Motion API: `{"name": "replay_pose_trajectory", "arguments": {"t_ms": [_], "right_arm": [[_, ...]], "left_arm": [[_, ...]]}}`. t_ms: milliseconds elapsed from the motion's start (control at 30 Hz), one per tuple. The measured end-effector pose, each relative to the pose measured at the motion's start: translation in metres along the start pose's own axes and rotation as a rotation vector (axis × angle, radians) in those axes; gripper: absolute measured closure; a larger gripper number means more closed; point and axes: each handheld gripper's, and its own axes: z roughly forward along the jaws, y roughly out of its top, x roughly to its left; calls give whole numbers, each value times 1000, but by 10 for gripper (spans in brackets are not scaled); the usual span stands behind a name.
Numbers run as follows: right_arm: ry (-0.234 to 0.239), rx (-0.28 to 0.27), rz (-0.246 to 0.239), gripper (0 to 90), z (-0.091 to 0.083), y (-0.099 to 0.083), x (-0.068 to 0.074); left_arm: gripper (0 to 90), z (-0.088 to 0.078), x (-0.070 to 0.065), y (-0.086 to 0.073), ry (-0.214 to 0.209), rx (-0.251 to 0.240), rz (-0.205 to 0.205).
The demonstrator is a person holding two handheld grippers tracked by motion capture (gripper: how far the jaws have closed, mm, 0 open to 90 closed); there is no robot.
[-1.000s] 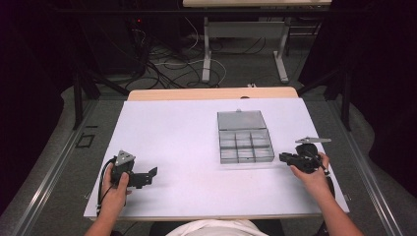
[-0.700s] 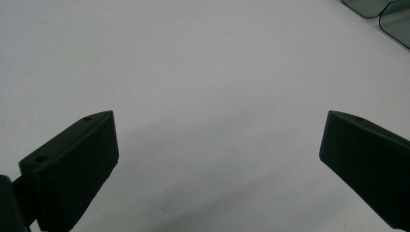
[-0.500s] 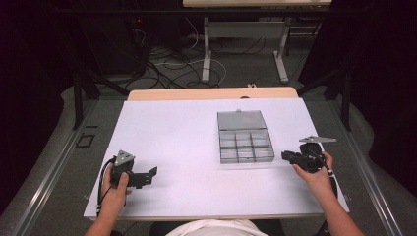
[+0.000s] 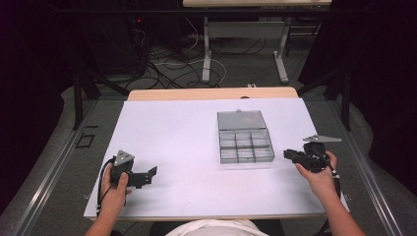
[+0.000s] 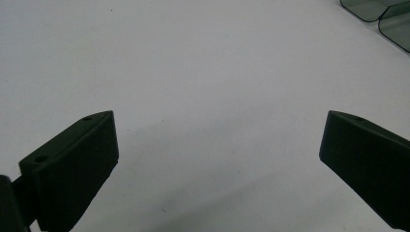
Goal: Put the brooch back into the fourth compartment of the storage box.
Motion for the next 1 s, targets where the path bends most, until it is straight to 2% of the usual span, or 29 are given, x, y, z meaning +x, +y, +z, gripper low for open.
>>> {"name": "replay_pose_trajectory", "arguments": {"t_ms": [267,500,533,1000], "right_arm": [[1,-27,8,806,-6,3,3],[21,-36,-1,806,-13,7,9],[24,-39,-14,806,-13,8,10],[75,-30,-46,806,-11,15,33]], "left_arm": [[4,0,0,0,2,-2,-6],[4,-1,0,0,5,-4,-7],[5,-1,1,0,6,-4,-7],[5,-2,0,0,10,-11,-14]]}}
